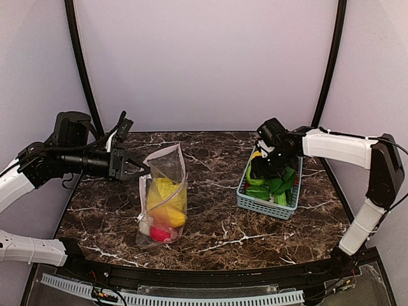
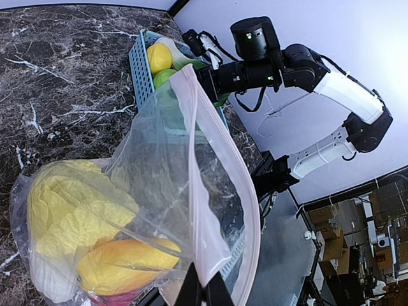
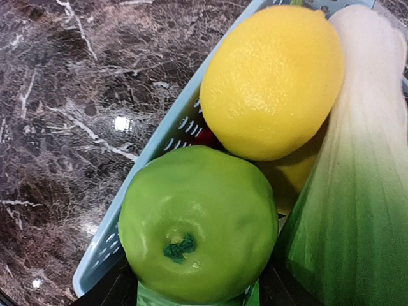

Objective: Place the food in the zip-top bag and seal the zipper
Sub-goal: Pick up the fake fruit from the bin, then place the fake fruit in the zipper food storage bag.

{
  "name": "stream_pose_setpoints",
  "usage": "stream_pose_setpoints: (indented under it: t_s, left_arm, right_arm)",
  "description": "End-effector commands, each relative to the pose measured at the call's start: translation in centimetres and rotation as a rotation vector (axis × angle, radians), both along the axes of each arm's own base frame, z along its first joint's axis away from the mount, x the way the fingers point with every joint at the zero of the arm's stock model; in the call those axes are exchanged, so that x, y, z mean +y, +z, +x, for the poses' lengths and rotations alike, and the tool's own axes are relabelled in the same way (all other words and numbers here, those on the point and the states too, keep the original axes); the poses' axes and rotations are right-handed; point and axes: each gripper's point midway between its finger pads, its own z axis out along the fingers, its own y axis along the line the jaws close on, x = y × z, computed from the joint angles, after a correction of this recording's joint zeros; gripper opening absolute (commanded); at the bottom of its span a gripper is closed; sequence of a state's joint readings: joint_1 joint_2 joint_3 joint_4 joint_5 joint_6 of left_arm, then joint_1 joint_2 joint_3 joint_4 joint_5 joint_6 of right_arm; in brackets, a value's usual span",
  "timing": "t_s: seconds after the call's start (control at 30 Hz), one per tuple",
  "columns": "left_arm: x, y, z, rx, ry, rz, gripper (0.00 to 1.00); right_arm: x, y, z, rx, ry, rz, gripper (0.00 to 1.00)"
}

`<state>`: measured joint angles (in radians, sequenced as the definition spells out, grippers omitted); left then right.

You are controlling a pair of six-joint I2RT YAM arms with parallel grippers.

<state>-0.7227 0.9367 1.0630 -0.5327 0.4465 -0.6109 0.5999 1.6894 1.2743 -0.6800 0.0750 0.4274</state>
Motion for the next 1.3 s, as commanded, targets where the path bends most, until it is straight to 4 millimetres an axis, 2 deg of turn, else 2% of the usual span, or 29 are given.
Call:
stream_pose_setpoints:
  t_s: [0.0, 0.3, 0.5, 0.63, 0.8, 1.07, 1.17, 1.27]
  left_arm:
    - [0.3, 0.2, -0.1, -0.001, 0.009, 0.004, 0.01]
    - [0.1, 0.5, 0.0, -0.002, 0.01, -0.018, 0.01]
    - [-0.3, 0.7, -0.1, 0.002, 0.0, -0.049, 0.01]
    - [-0.3, 0.8, -0.2, -0.001, -0.008, -0.055, 0.01]
    - [-0.4, 0.8, -0.2, -0.004, -0.014, -0.058, 0.01]
    - [-0.5, 0.6, -0.1, 0.002, -0.011, -0.065, 0.01]
    - [-0.5, 0.6, -0.1, 0.004, -0.013, -0.063, 0.01]
    - [-0.5, 0.5, -0.2, 0.006, -0.011, -0.062, 0.01]
  right_arm:
    - [0.0, 4.7, 0.0, -0.114, -0.006, 0.093, 0.53]
    - [0.1, 10.7, -2.1, -0.219, 0.043, 0.22, 0.54]
    - [1.0, 16.4, -5.0, -0.292, 0.106, 0.386, 0.54]
    - [2.3, 19.3, -7.3, -0.321, 0.168, 0.488, 0.54]
    - [6.1, 22.7, -10.8, -0.333, 0.296, 0.633, 0.53]
    - [14.1, 26.9, -16.5, -0.362, 0.539, 0.759, 0.53]
    - [16.9, 28.0, -18.5, -0.373, 0.628, 0.772, 0.53]
    - [19.4, 28.1, -19.6, -0.372, 0.687, 0.767, 0.53]
